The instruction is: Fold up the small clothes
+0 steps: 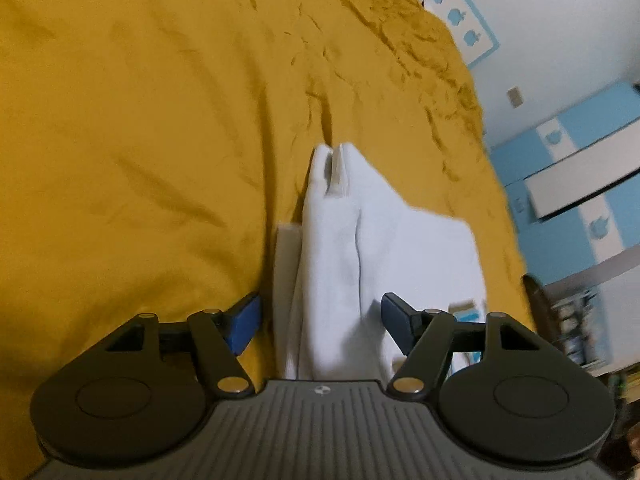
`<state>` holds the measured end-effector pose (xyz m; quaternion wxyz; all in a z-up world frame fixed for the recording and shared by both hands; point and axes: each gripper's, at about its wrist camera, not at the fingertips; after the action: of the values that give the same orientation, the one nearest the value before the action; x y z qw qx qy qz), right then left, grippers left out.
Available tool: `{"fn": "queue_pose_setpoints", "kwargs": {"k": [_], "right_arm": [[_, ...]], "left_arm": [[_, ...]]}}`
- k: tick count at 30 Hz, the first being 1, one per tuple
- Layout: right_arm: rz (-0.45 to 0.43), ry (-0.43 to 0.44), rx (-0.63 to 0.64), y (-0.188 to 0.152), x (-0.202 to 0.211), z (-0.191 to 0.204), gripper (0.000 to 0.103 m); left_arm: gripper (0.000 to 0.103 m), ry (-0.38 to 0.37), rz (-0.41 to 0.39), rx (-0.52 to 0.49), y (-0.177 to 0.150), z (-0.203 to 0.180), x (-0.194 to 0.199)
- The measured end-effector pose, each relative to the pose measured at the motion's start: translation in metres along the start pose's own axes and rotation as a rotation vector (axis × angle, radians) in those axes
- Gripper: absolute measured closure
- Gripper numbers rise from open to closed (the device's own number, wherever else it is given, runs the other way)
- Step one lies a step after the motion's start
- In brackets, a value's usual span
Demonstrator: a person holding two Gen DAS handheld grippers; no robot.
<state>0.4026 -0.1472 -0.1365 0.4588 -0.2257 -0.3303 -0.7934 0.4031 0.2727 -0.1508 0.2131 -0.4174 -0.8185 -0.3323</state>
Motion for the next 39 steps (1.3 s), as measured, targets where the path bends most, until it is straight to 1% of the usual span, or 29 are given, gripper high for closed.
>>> {"fn": "queue_pose_setpoints", "kwargs": {"k": [3, 5, 6, 8, 10, 11, 13, 14, 15, 16, 19, 22, 23, 24, 25, 26, 28, 29, 31, 32, 33, 36, 39], "right_arm": [[0.020, 0.025, -0.053, 0.017, -0.020, -0.006, 0.046], [0.028, 0.048, -0.079, 0.027, -0.033, -0.009, 0.046], [0.031, 0.055, -0.097, 0.032, -0.039, -0.011, 0.047], [0.038, 0.073, -0.144, 0.040, -0.051, -0.016, 0.046], [0.044, 0.094, -0.188, 0.048, -0.062, -0.020, 0.049], [0.048, 0.101, -0.198, 0.051, -0.067, -0.019, 0.052], [0.055, 0.108, -0.204, 0.057, -0.077, -0.015, 0.059], [0.057, 0.109, -0.202, 0.059, -0.081, -0.014, 0.063], [0.061, 0.106, -0.196, 0.060, -0.084, -0.011, 0.063], [0.061, 0.097, -0.189, 0.060, -0.086, -0.009, 0.063], [0.063, 0.084, -0.175, 0.060, -0.087, -0.006, 0.064], [0.071, 0.091, -0.185, 0.060, -0.087, -0.007, 0.066], [0.071, 0.092, -0.188, 0.059, -0.086, -0.008, 0.067], [0.070, 0.093, -0.189, 0.059, -0.087, -0.008, 0.067], [0.068, 0.091, -0.187, 0.059, -0.089, -0.007, 0.067], [0.066, 0.089, -0.185, 0.058, -0.089, -0.006, 0.067], [0.062, 0.086, -0.184, 0.057, -0.089, -0.006, 0.069], [0.061, 0.085, -0.188, 0.057, -0.090, -0.006, 0.070], [0.066, 0.091, -0.195, 0.058, -0.091, -0.006, 0.074], [0.071, 0.097, -0.201, 0.058, -0.091, -0.007, 0.080], [0.073, 0.103, -0.203, 0.058, -0.090, -0.006, 0.085], [0.049, 0.098, -0.141, 0.058, -0.079, 0.005, 0.091], [0.002, 0.103, -0.056, 0.055, -0.061, 0.026, 0.092]], "left_arm": [[0.023, -0.029, -0.008, 0.034, 0.010, 0.006, -0.015], [0.022, -0.038, 0.012, 0.005, 0.015, 0.003, -0.026], [0.020, -0.041, 0.023, -0.008, 0.018, 0.001, -0.030], [0.020, -0.029, 0.038, -0.027, 0.022, -0.002, -0.035], [0.020, -0.029, 0.041, -0.044, 0.023, -0.003, -0.038], [0.021, -0.030, 0.038, -0.046, 0.024, -0.004, -0.037], [0.025, -0.027, 0.023, -0.032, 0.023, -0.005, -0.036], [0.035, -0.030, 0.018, -0.036, 0.023, -0.007, -0.035], [0.048, -0.043, 0.019, -0.044, 0.022, -0.010, -0.036], [0.049, -0.055, 0.036, -0.040, 0.021, -0.011, -0.038], [0.049, -0.028, 0.049, -0.051, 0.021, -0.014, -0.042], [0.044, -0.051, 0.072, 0.030, 0.029, -0.004, -0.047], [0.040, -0.055, 0.075, 0.055, 0.030, 0.000, -0.050], [0.039, -0.059, 0.075, 0.075, 0.032, 0.002, -0.053], [0.039, -0.063, 0.070, 0.095, 0.033, 0.003, -0.055], [0.041, -0.066, 0.061, 0.109, 0.034, 0.002, -0.057], [0.043, -0.070, 0.053, 0.112, 0.036, -0.001, -0.062], [0.048, -0.059, 0.048, 0.102, 0.035, -0.004, -0.062], [0.062, -0.055, 0.039, 0.078, 0.033, -0.008, -0.058], [0.072, -0.056, 0.035, 0.073, 0.032, -0.010, -0.055], [0.076, -0.062, 0.025, 0.063, 0.032, -0.014, -0.050], [0.079, -0.038, -0.018, -0.028, 0.029, -0.036, -0.034], [0.080, -0.019, -0.075, -0.099, 0.023, -0.061, -0.011]]}}
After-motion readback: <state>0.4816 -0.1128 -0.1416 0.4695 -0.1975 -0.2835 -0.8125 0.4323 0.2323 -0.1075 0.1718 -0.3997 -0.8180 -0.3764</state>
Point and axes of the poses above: each gripper's, at about its wrist camera, not at the fingertips, and x roughly against the way its jaws point, z to its left, y to its top, and after that the axes turned 2 degrees about -x, right-handed
